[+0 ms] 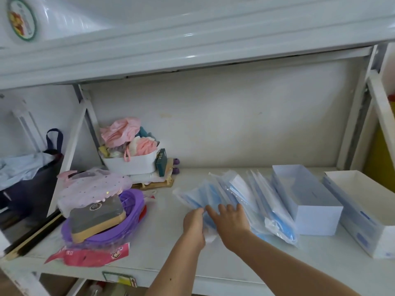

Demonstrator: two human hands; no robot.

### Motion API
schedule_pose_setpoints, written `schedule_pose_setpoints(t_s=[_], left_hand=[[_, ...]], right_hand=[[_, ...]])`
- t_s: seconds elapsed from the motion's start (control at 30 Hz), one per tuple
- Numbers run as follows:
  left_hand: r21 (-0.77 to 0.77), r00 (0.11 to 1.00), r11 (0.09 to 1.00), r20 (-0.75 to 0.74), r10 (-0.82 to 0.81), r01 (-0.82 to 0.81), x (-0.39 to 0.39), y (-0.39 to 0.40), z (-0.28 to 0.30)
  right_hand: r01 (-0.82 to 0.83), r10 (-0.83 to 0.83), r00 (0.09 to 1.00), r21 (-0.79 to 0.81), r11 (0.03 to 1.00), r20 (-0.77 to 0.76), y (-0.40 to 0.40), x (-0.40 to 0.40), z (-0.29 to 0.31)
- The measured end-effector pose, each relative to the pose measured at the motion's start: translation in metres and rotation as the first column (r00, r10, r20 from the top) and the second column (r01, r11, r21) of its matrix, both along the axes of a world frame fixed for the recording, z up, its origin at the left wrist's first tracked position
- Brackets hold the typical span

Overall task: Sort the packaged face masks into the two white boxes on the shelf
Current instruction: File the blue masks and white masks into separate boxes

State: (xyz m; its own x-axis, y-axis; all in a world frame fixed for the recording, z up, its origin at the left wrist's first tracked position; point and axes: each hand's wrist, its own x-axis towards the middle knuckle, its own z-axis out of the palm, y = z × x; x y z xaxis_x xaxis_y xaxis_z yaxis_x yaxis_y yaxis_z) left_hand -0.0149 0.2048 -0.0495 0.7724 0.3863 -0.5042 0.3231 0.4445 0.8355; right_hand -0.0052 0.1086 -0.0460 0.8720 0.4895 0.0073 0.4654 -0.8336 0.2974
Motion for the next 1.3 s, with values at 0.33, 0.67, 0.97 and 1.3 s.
schedule_pose_setpoints(t_s=[0.33,0.67,0.97,1.3], left_hand=[[0.055,0.937,0.972,0.257,-0.236,0.229,0.005,-0.002,-0.005],[0.441,0.989,0.886,-0.06,-0.133,0.146,-0.009,0.037,0.002],[0.788,0.842,0.303,-0.525,-0.123,0.536,-0.02,0.049,-0.013],[-0.14,0.986,0.977,0.074,-0.149,0.158,0.013,-0.034,0.014]], right_hand=[[0.146,-0.113,0.98,0.206,0.967,-0.164,-0.025,0.018,0.01],[0.185,-0.149,0.98,0.343,0.921,-0.129,-0.03,0.024,0.009],[0.193,-0.155,0.979,0.355,0.915,-0.134,-0.03,0.022,0.009],[0.136,-0.019,0.965,0.434,0.891,-0.262,-0.042,0.02,0.012]])
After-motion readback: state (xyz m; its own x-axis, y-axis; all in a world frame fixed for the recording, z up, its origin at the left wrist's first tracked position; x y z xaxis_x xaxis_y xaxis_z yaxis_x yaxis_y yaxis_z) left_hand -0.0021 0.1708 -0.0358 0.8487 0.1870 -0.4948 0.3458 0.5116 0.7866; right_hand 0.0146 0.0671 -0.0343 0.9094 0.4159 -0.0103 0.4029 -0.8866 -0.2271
